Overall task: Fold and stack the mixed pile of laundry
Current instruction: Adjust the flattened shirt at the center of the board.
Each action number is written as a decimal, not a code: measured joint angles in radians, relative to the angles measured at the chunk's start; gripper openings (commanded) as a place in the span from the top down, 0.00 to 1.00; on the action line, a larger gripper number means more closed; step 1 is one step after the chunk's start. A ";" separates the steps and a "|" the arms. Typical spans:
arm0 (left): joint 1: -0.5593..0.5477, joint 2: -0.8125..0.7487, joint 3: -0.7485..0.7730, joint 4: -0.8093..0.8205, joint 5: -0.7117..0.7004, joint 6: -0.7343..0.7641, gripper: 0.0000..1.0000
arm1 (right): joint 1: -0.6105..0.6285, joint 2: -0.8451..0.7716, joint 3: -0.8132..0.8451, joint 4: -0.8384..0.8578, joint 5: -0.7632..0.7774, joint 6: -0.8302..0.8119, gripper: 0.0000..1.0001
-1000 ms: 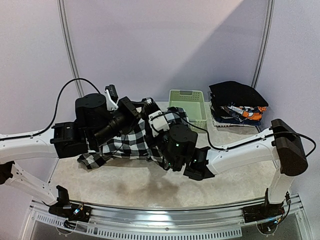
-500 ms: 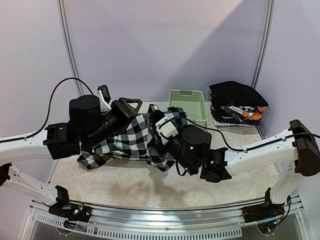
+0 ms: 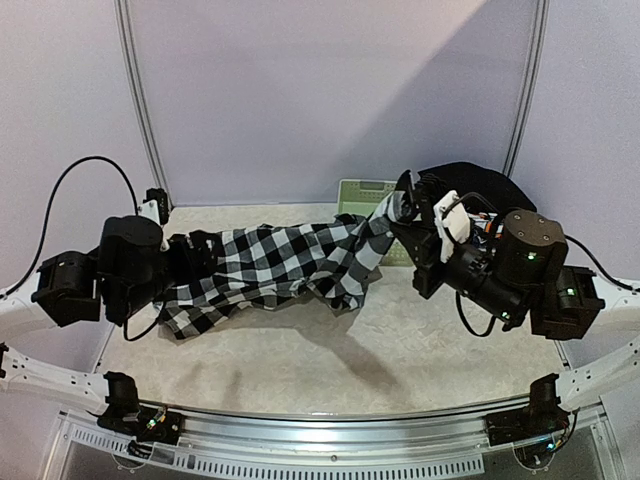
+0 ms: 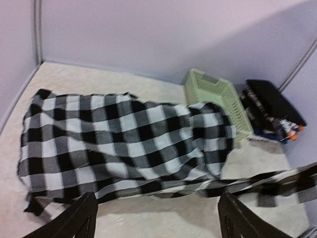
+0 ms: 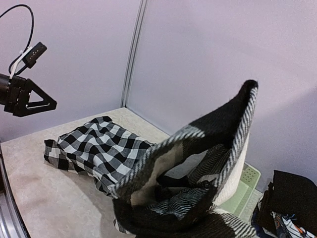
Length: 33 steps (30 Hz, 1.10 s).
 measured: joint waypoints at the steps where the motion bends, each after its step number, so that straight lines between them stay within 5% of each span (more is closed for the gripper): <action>1: 0.000 -0.009 -0.013 -0.051 -0.012 -0.015 0.21 | 0.000 -0.021 -0.008 -0.022 0.008 0.000 1.00; 9: 0.003 -0.079 -0.186 -0.382 -0.013 -0.192 0.39 | -0.005 -0.071 -0.060 -0.112 0.065 -0.001 1.00; 16: 0.034 -0.012 -0.290 -0.447 0.037 -0.285 0.32 | -0.043 -0.063 -0.066 -0.112 0.076 -0.001 1.00; 33: 0.494 0.024 -0.542 -0.066 0.352 -0.086 0.49 | -0.159 -0.047 -0.073 -0.110 -0.025 0.033 1.00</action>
